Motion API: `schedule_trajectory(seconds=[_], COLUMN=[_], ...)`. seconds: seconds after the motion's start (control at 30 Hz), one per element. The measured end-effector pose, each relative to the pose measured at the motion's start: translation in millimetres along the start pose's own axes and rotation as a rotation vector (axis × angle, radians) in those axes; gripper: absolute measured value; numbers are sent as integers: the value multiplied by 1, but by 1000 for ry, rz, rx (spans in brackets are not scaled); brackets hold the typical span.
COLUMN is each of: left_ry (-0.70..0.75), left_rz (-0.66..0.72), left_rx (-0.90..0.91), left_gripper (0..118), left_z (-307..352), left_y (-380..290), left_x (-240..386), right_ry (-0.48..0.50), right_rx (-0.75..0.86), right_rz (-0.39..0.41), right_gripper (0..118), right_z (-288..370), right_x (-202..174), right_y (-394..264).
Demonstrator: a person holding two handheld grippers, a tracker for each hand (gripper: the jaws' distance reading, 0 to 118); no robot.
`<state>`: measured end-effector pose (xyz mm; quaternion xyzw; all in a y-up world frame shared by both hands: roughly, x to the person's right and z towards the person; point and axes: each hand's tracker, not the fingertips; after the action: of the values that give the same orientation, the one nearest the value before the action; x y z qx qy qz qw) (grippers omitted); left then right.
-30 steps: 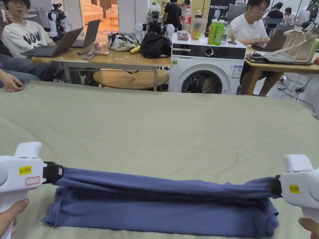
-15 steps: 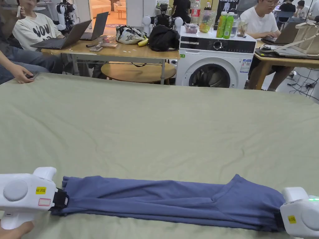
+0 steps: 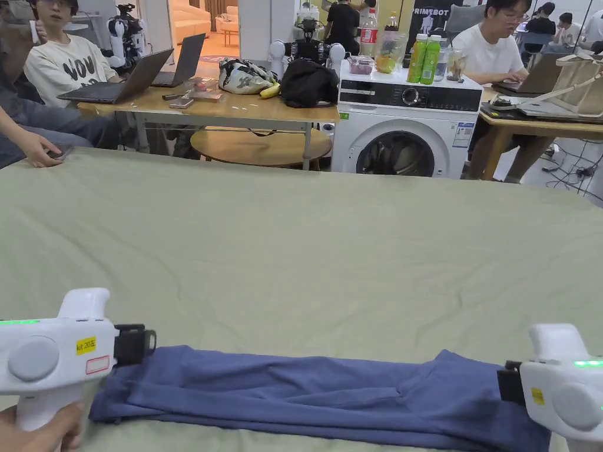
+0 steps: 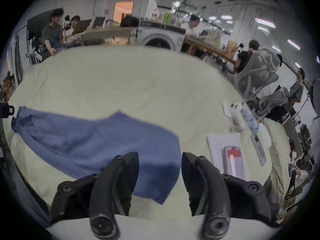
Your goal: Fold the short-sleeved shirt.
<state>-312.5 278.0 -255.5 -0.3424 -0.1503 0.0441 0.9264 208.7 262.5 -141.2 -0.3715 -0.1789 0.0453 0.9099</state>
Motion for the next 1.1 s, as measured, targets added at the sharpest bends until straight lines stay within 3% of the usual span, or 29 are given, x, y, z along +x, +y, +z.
schedule_trajectory(seconds=[0.23, 0.33, 0.4, 0.47, 0.53, 0.73, 1.1], left_ry=[61, 83, 100, 113, 160, 154, -99], left_rz=[-73, -85, -97, -125, -139, -99, 129], left_rx=[293, 398, 457, 500, 492, 489, 135], left_gripper=[43, 43, 43, 34, 0, 0, 0], left_z=[5, 4, 7, 10, 10, 17, 18], left_y=[4, 5, 4, 2, 2, 6, 3], left_x=[49, 60, 68, 75, 80, 67, -52], right_ry=[92, 49, 55, 49, 46, 80, 189], right_rx=[368, 508, 564, 601, 626, 623, 580], right_rz=[-158, -199, -209, -217, -216, -228, -160], right_gripper=[52, 51, 41, 13, 0, 0, 0], right_z=[10, 19, 24, 28, 33, 35, 23], right_x=[-45, -68, -77, -87, -96, -113, -156], right_y=[17, 19, 21, 25, 28, 39, 43])
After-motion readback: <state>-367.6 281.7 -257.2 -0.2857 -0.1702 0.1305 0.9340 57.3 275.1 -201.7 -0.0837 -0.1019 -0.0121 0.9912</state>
